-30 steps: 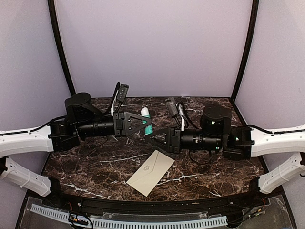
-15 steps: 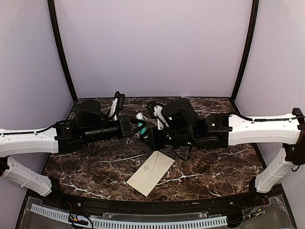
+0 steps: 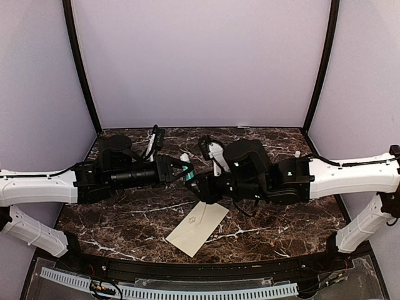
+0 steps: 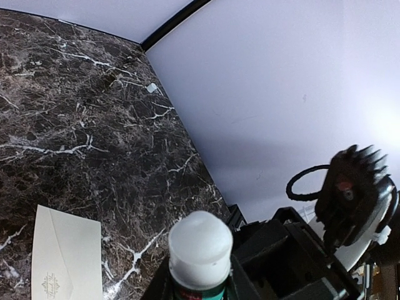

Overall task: Place the letter into the envelope and seal it
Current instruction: Screw the solid glue.

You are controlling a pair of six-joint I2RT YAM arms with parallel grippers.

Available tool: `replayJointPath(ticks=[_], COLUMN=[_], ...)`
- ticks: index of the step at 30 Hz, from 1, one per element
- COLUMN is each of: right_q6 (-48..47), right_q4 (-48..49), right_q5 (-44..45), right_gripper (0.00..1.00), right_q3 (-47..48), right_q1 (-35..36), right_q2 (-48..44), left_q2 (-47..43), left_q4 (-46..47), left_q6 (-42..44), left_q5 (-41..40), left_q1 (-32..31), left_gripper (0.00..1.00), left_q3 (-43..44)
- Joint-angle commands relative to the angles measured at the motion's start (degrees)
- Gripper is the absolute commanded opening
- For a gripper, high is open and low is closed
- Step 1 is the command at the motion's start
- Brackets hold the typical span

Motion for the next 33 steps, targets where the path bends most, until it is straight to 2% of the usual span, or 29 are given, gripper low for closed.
replayJointPath(ticks=[1, 6, 9, 11, 15, 17, 22, 25, 33], right_q6=[-2.43, -0.05, 1.13, 2.07, 5.0, 5.57, 6.25, 7.3, 6.78], right_q4=[14.6, 16.67, 23.89, 30.64, 42.44, 44.77, 51.06, 56.38, 55.19], right_q5=[-7.94, -10.47, -14.36, -19.27, -25.19, -27.0, -34.81, -36.02, -36.18], right_gripper=[0.41, 0.65, 0.78, 0.82, 0.84, 0.83, 0.81, 0.8, 0.64], right_q3=[-5.45, -11.4, -16.83, -19.83, -23.42, -23.01, -19.96, -19.41, -15.86], right_q1=[-0.52, -0.81, -1.77, -3.15, -4.78, -4.87, -4.54, -3.89, -3.22], right_q2=[-8.82, -15.8, -19.17, -20.34, -20.1, -18.76, -13.84, -11.51, -8.29], left_q2=[-2.91, -4.53, -5.42, -6.26, -6.76, -6.8, -6.69, -6.15, -5.85], left_q4=[-0.3, 0.37, 3.76, 7.82, 16.7, 20.29, 26.27, 28.45, 29.52], left_q6=[0.23, 2.97, 4.45, 4.62, 3.2, 2.12, -0.15, -0.85, -1.72], left_q5=[5.04, 8.38, 11.26, 15.88, 23.14, 25.41, 27.79, 29.21, 30.96], left_q1=[1.83, 2.98, 3.14, 3.19, 3.19, 3.19, 3.27, 3.2, 3.19], left_gripper=[0.0, 0.0, 0.0, 0.0, 0.0, 0.0, 0.0, 0.0, 0.0], left_q3=[0.28, 2.69, 2.86, 2.3, 0.68, 0.1, -0.99, -1.09, -1.05])
